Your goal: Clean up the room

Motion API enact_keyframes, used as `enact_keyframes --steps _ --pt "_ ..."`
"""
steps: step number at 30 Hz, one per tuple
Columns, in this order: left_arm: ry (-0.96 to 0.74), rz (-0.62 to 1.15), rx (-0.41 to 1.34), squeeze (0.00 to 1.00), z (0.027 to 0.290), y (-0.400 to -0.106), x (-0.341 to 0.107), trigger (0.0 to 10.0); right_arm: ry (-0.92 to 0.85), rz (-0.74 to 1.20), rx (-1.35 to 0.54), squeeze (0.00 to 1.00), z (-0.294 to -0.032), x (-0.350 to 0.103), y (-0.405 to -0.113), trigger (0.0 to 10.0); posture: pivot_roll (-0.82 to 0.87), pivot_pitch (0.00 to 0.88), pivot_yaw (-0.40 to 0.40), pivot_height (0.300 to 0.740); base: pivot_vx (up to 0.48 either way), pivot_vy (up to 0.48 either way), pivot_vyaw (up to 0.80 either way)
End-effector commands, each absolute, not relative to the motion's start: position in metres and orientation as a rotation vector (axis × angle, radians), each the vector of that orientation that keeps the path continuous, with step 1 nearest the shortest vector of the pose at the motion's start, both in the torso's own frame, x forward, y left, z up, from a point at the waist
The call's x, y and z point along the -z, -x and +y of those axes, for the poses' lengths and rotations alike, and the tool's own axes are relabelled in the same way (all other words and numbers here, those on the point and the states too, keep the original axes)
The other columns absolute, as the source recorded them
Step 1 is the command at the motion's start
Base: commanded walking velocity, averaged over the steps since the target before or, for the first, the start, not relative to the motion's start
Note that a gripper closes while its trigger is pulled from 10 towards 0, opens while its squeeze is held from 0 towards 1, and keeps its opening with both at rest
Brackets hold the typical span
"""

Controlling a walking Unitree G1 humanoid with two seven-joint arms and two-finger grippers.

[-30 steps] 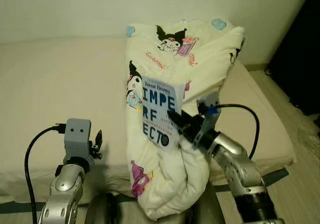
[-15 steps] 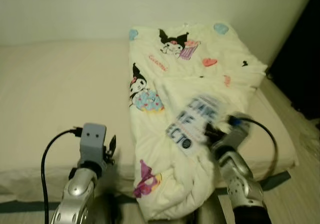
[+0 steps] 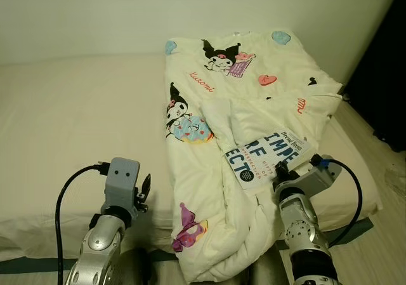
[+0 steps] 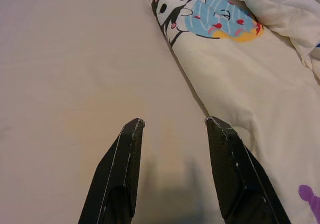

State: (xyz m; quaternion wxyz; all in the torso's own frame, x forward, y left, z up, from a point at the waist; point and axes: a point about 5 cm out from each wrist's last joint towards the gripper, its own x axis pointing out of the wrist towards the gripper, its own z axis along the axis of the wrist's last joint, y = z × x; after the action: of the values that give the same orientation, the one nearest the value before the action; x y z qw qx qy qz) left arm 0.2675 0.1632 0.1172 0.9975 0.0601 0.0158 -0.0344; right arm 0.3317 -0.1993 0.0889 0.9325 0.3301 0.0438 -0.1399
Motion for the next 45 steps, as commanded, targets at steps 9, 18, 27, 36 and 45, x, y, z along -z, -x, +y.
enact_keyframes --steps 9,18,27,36,45 --pt "-0.152 0.064 0.036 0.0 0.175 -0.264 -0.112 10.0 -0.644 0.061 0.167 0.2 -0.182 -0.1 -0.344 10.0 -0.02 0.175 0.061 0.558 0.0 0.0 0.0" --pt "-0.154 0.046 0.047 0.0 0.174 -0.262 -0.115 10.0 -0.623 0.014 0.085 0.0 -0.17 -0.115 -0.344 10.0 -0.02 0.163 0.05 0.558 0.0 0.0 0.0" --pt "-0.155 0.04 0.065 0.0 0.172 -0.261 -0.115 10.0 -0.623 -0.02 0.046 0.0 -0.163 -0.124 -0.33 10.0 -0.02 0.151 0.046 0.558 0.0 0.0 0.0" --pt "-0.165 0.041 0.089 0.0 0.168 -0.262 -0.114 10.0 -0.618 -0.018 0.05 0.0 -0.161 -0.119 -0.325 10.0 -0.03 0.154 0.05 0.558 0.0 0.0 0.0" --pt "-0.175 0.046 0.1 0.0 0.166 -0.262 -0.113 10.0 -0.613 0.014 0.058 0.0 -0.166 -0.116 -0.324 0.0 -0.03 0.153 0.051 0.558 0.0 0.0 0.0"
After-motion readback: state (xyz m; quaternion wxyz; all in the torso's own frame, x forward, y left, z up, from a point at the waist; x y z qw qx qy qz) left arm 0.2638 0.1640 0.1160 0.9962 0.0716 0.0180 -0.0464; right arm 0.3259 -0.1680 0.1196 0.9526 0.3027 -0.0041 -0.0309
